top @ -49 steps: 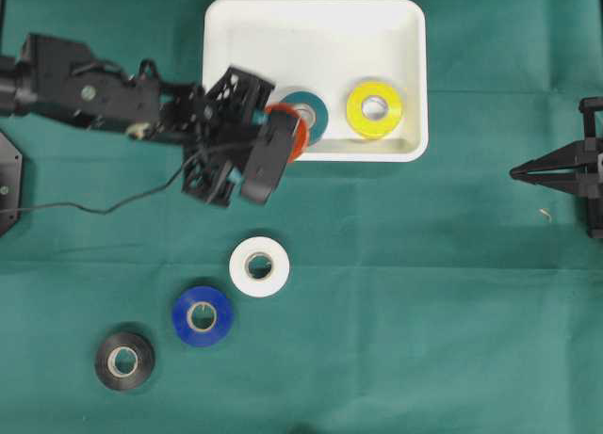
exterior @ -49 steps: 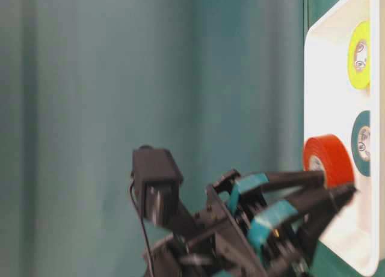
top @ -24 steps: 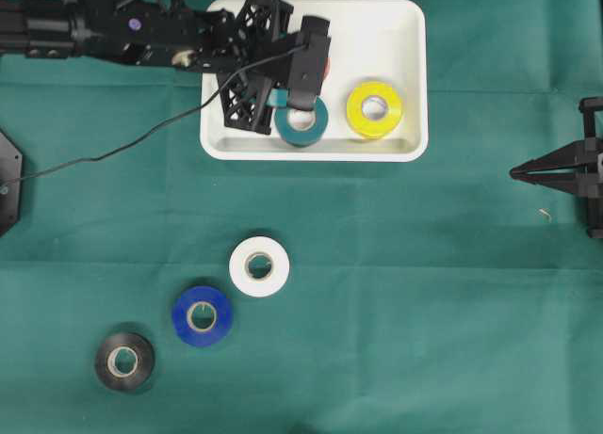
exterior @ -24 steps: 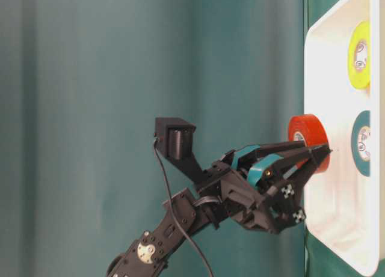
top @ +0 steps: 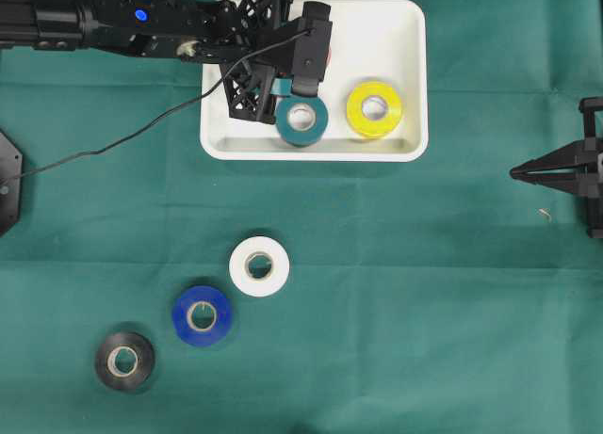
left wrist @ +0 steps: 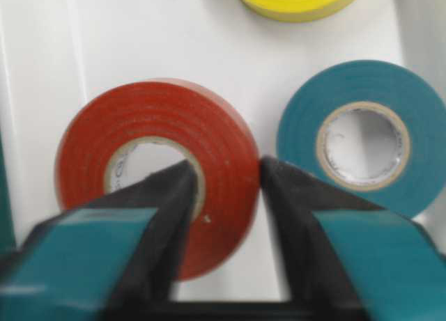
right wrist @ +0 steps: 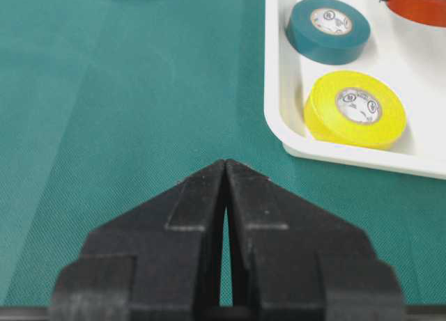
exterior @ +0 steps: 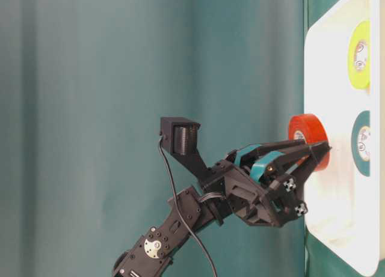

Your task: Put the tape into the white case with the left arm.

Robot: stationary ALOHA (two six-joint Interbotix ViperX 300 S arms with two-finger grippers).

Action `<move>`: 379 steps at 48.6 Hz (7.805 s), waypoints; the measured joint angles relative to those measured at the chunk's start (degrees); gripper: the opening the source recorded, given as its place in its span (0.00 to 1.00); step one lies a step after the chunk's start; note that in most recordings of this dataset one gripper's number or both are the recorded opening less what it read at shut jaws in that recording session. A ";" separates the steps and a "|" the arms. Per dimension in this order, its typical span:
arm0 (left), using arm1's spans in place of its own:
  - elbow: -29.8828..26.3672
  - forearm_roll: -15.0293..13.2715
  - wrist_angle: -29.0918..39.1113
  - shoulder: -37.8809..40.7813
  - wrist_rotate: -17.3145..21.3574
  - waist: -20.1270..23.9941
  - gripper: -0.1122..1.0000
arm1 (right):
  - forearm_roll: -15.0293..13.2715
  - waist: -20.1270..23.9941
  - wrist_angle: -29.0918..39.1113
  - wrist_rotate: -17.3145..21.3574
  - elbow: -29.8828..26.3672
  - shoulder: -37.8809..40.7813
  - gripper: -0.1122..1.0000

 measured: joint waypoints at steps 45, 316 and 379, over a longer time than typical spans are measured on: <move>15.12 -0.09 -0.09 -17.23 -7.29 -5.36 0.91 | 0.00 0.00 0.00 0.00 0.00 0.00 0.02; 10.20 -0.09 -4.57 0.53 -21.27 -26.46 0.34 | 0.00 0.00 0.00 0.00 0.09 -0.09 0.02; 12.13 0.09 7.03 -13.71 -15.38 -14.24 0.34 | 0.00 0.00 -0.09 0.00 0.09 -0.09 0.02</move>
